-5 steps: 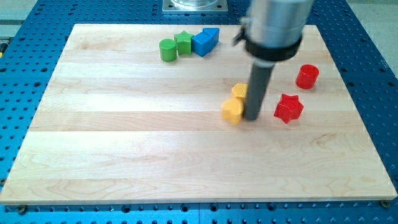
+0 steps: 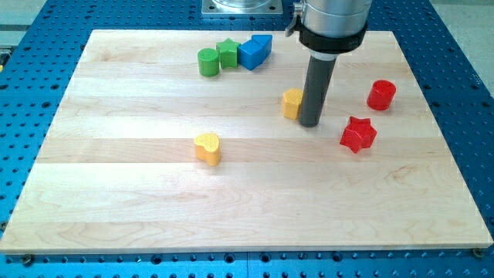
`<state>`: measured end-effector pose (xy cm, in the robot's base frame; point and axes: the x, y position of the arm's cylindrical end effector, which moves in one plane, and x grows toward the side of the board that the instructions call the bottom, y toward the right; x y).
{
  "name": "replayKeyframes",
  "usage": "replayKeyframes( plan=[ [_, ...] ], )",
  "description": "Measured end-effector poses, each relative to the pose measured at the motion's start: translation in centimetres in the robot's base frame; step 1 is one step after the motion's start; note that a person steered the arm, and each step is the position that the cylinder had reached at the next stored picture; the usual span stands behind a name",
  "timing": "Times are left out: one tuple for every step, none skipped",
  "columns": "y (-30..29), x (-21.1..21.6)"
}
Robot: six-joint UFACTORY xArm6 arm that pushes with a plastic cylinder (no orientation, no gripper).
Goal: Move the hexagon into the heart
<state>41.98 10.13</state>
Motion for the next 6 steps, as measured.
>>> replayKeyframes(
  plan=[
    [0.2,-1.4],
    [-1.4,-1.6],
    [-1.0,-6.2],
    [-7.8,-1.6],
    [-10.0,5.0],
    [-9.2,2.6]
  ],
)
